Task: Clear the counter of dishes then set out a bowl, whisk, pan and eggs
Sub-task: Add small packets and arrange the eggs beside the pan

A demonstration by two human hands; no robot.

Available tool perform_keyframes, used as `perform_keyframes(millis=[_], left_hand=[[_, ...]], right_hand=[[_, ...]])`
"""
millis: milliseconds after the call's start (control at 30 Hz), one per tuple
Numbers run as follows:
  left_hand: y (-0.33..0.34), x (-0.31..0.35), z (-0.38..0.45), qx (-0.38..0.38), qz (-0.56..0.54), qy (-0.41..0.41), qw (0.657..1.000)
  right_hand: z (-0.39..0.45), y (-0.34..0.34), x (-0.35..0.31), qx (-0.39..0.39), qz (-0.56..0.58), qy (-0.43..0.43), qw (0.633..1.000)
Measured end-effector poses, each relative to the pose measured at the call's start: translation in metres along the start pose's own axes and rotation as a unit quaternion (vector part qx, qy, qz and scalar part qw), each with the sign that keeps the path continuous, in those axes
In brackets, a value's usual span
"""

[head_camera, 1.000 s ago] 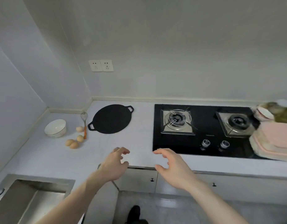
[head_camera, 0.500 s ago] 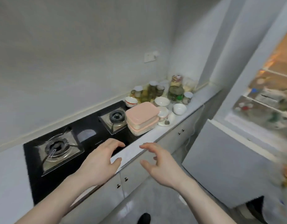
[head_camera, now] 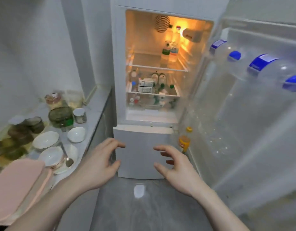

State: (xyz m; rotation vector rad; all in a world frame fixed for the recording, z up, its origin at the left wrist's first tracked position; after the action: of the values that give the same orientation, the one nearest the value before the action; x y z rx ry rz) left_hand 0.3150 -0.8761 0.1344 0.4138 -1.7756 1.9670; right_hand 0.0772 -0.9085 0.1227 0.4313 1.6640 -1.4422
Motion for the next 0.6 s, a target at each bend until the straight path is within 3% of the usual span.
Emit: perform_keyframes(millis=[333, 600], left_hand=[[0.166, 0.099, 0.131, -0.18, 0.002, 0.144, 0.973], [0.286, 0.161, 0.174, -0.28, 0.081, 0.211, 0.933]], right_hand=[[-0.032, -0.049, 0.157, 0.098, 0.007, 0.201, 0.975], [-0.018, -0.054, 0.232, 0.031, -0.115, 0.256, 0.959]])
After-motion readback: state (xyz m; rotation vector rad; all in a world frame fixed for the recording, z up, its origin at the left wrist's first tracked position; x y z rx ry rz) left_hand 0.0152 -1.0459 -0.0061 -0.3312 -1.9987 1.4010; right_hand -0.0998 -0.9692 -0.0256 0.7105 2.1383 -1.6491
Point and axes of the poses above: each hand's wrist, its own z-axis towards the middle knuckle, its own y-axis out of the palm, x = y × z, the point moved 8 cm from there along z, towards the middle knuckle, and after that the axes turned 1 degree about -y, right-handed, at the moved point
